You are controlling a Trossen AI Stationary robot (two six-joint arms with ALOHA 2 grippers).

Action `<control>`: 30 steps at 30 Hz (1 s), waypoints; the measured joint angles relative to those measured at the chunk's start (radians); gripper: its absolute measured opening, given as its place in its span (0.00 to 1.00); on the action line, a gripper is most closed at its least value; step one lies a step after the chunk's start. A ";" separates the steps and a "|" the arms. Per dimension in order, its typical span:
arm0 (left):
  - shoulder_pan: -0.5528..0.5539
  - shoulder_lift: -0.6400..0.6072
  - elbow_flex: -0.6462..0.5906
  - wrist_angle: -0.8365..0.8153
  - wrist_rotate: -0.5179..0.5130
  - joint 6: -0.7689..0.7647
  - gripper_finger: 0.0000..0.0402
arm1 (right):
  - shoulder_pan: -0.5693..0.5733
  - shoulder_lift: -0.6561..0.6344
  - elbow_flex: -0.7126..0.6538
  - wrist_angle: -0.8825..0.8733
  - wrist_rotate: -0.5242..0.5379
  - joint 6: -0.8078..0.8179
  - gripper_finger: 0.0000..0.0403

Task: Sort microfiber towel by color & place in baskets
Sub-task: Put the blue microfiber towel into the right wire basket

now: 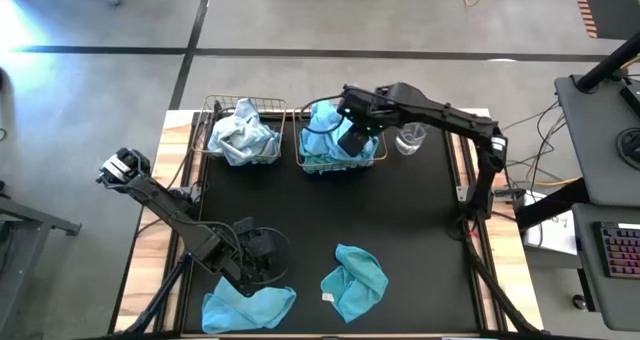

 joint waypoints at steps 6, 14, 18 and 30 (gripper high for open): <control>0.000 0.000 0.000 0.000 0.001 0.000 0.32 | 0.099 -0.056 0.006 -0.030 -0.087 0.100 0.33; -0.002 0.000 0.000 0.001 0.001 -0.003 0.32 | 0.362 -0.055 -0.047 -0.060 -0.160 0.235 0.33; -0.007 0.000 0.000 0.003 0.001 -0.016 0.32 | 0.523 -0.051 -0.107 -0.048 -0.156 0.327 0.33; -0.020 0.000 0.000 0.011 0.003 -0.029 0.32 | 0.890 -0.051 -0.392 0.266 -0.097 0.546 0.33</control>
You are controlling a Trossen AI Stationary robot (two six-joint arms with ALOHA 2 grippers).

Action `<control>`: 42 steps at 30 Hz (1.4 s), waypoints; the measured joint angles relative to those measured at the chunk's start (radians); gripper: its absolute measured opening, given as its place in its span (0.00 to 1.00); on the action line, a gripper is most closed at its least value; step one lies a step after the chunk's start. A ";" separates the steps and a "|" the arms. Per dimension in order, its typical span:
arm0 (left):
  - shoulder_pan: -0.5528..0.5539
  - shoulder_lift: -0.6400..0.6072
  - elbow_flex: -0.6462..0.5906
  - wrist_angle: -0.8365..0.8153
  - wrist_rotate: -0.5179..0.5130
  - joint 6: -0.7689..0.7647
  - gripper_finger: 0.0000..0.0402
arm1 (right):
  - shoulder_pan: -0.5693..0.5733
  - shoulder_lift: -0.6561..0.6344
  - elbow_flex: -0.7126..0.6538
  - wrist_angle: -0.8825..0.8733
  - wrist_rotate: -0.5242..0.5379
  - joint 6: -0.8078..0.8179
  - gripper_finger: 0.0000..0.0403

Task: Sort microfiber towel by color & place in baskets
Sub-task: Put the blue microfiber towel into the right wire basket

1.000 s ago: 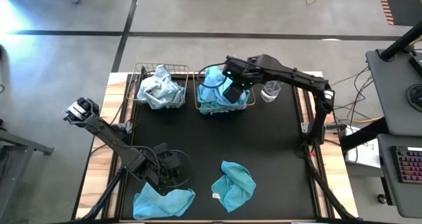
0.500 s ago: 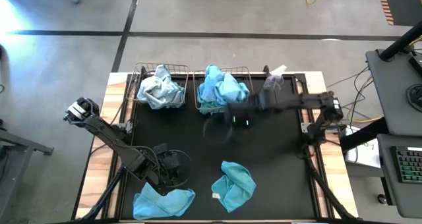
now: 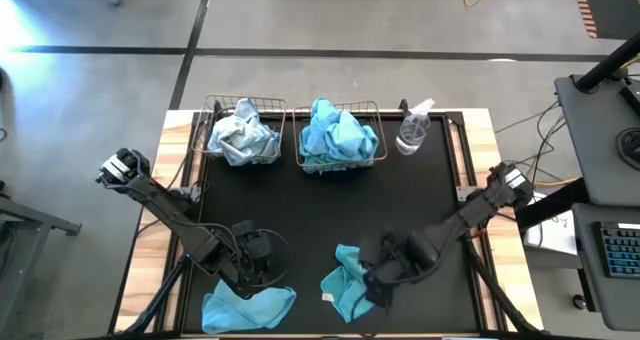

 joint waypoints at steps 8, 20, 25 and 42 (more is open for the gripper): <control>0.000 0.000 0.000 0.033 -0.001 -0.008 0.32 | 0.011 0.000 -0.204 0.170 0.002 0.035 0.33; 0.000 0.000 0.000 0.034 -0.004 -0.006 0.32 | 0.003 0.000 -0.337 0.385 -0.034 0.047 0.33; 0.000 0.000 0.000 0.034 -0.004 -0.006 0.32 | 0.002 0.000 -0.346 0.400 -0.033 0.034 0.33; 0.000 0.000 0.000 0.036 -0.003 -0.001 0.32 | -0.019 0.000 -0.541 0.663 -0.091 0.043 0.33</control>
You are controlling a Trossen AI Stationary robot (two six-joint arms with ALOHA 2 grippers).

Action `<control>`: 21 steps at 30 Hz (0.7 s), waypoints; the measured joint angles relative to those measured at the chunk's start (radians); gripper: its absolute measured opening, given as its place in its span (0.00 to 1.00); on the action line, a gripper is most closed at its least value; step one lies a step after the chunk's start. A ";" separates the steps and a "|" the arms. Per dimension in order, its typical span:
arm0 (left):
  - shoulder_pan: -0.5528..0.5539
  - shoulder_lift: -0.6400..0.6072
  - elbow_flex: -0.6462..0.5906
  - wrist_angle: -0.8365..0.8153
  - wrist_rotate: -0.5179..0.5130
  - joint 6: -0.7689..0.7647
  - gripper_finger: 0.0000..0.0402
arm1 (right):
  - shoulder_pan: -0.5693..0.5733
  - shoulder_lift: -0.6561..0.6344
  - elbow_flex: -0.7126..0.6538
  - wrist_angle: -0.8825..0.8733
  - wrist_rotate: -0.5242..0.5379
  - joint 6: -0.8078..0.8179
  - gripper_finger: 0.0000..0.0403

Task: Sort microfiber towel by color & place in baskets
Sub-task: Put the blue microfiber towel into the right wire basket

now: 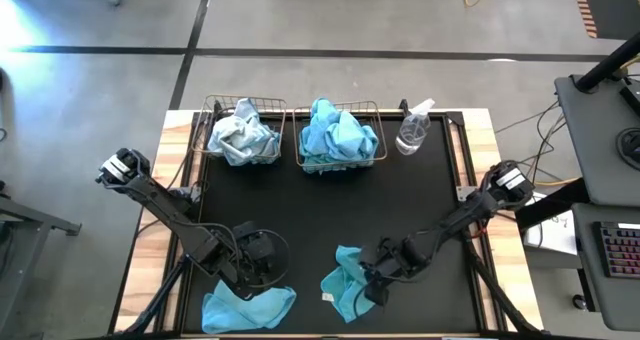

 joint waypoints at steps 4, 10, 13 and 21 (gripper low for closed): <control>0.000 0.000 0.000 0.000 0.000 0.000 0.32 | -0.009 0.000 -0.057 0.070 -0.021 0.028 0.33; 0.000 0.000 0.000 0.001 0.000 0.000 0.32 | -0.012 -0.001 -0.088 0.098 -0.017 0.031 0.30; 0.000 0.000 0.000 0.001 0.000 0.000 0.32 | -0.012 -0.001 -0.088 0.107 -0.015 0.025 0.25; 0.000 0.000 0.000 0.002 0.000 0.000 0.32 | -0.012 0.000 -0.069 0.108 -0.012 0.000 0.03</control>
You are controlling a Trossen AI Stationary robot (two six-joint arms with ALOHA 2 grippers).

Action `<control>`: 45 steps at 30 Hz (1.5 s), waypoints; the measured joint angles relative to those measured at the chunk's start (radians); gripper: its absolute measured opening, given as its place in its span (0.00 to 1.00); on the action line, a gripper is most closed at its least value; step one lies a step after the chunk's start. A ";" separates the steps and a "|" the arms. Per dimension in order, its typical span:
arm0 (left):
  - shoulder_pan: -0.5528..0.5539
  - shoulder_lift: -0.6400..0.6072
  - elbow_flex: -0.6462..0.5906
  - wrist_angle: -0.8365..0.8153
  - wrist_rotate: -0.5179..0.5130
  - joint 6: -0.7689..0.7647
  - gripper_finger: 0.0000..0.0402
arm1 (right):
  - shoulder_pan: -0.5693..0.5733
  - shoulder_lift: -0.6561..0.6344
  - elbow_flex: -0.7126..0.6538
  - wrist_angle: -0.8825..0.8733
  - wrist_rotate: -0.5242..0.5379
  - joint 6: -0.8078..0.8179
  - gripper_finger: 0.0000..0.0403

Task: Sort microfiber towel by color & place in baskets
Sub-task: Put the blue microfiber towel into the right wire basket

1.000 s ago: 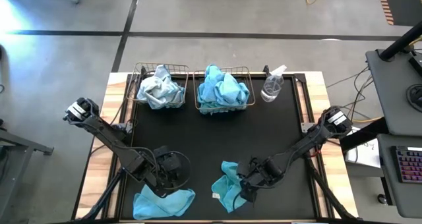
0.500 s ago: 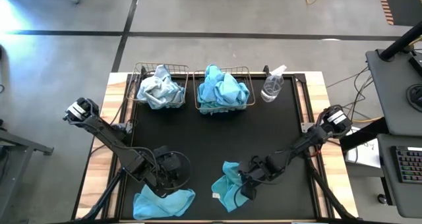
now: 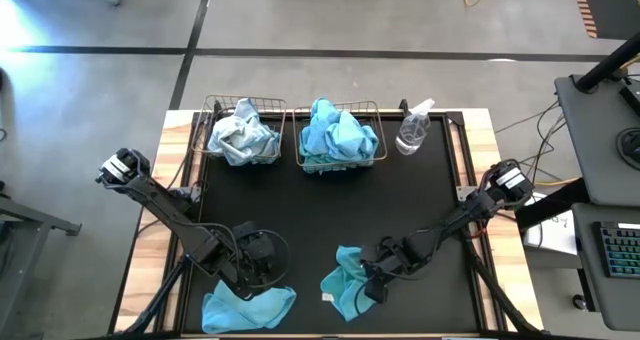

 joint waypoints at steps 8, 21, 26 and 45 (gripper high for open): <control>0.000 0.000 0.000 0.002 0.000 0.000 0.32 | -0.024 0.000 0.081 0.000 0.027 -0.082 0.03; 0.000 0.000 0.000 0.002 0.001 -0.033 0.32 | -0.046 -0.001 0.460 -0.143 0.352 -0.486 0.03; 0.000 0.000 0.000 0.002 0.002 -0.024 0.32 | -0.057 -0.002 0.604 -0.222 0.666 -0.692 0.03; -0.001 0.000 0.000 0.043 0.006 -0.023 0.32 | -0.464 -0.002 1.076 -0.470 0.919 -0.912 0.03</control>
